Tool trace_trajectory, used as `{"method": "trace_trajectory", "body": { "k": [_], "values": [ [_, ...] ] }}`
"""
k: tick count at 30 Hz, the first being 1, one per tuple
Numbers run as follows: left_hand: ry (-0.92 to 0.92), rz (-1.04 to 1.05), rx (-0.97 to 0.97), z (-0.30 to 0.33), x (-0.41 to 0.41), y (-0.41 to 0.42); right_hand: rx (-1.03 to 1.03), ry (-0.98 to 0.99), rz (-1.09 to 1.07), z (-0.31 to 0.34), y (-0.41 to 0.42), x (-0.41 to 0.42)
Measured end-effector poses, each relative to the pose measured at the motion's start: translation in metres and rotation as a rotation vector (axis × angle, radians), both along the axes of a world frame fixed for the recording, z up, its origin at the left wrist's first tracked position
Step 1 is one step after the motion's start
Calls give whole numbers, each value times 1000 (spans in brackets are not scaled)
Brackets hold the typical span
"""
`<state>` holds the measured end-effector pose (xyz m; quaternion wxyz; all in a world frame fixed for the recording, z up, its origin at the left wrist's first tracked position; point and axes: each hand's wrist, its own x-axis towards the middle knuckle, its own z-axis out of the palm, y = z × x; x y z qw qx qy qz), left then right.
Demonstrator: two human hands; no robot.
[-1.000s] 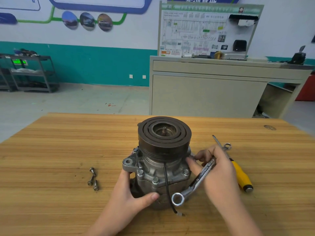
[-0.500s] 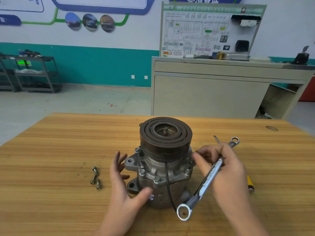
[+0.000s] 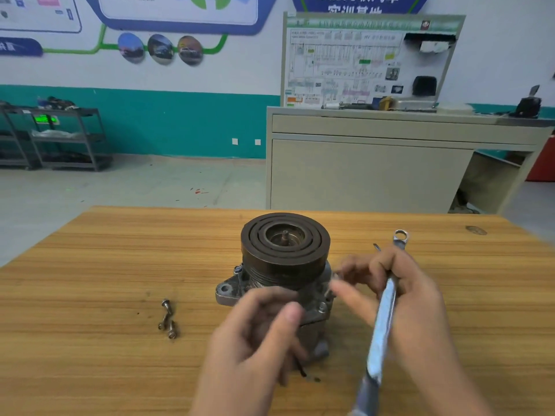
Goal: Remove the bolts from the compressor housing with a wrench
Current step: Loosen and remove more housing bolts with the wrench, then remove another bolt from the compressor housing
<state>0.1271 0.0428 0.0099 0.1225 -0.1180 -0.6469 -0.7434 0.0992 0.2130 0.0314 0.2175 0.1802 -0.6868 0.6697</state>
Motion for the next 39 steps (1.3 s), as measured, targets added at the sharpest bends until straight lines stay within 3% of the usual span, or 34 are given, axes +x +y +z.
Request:
{"method": "trace_trajectory", "body": {
  "k": [3, 7, 10, 13, 14, 16, 19, 26, 28, 30, 33, 36, 39],
  "values": [
    [-276, -345, 129, 17, 4, 5, 121, 81, 123, -10, -11, 13],
    [-365, -353, 72, 18, 7, -5, 296, 149, 141, -22, -9, 19],
    [-266, -9, -54, 10, -2, -35, 103, -18, 300, -20, -1, 19],
    [-156, 581, -648, -13, -33, -94, -180, -247, 210, -23, 9, 21],
    [-205, 690, -853, -23, -46, -114, -214, -272, 156, -26, 12, 22],
    [-322, 769, -1061, -42, -69, -145, -287, -307, 81, -28, 11, 25],
    [-403, 811, -1098, -67, -91, -167, -324, -279, -11, -31, 3, 26],
    [-518, 801, -1167, -89, -96, -169, -191, -140, -268, -40, -9, 31],
    [-402, 851, -1144, -79, -92, -160, -122, -126, -284, -41, -10, 35],
    [-90, 734, -980, -61, -84, -141, -63, -158, -255, -39, -10, 41],
    [145, 149, -673, -29, -71, -103, 15, -176, -263, -40, -8, 47],
    [174, -286, -644, -10, -79, -75, 160, -129, -309, -40, -7, 50],
    [235, -378, -759, 1, -91, -62, 293, -51, -351, -34, -11, 50]
  ]
}}
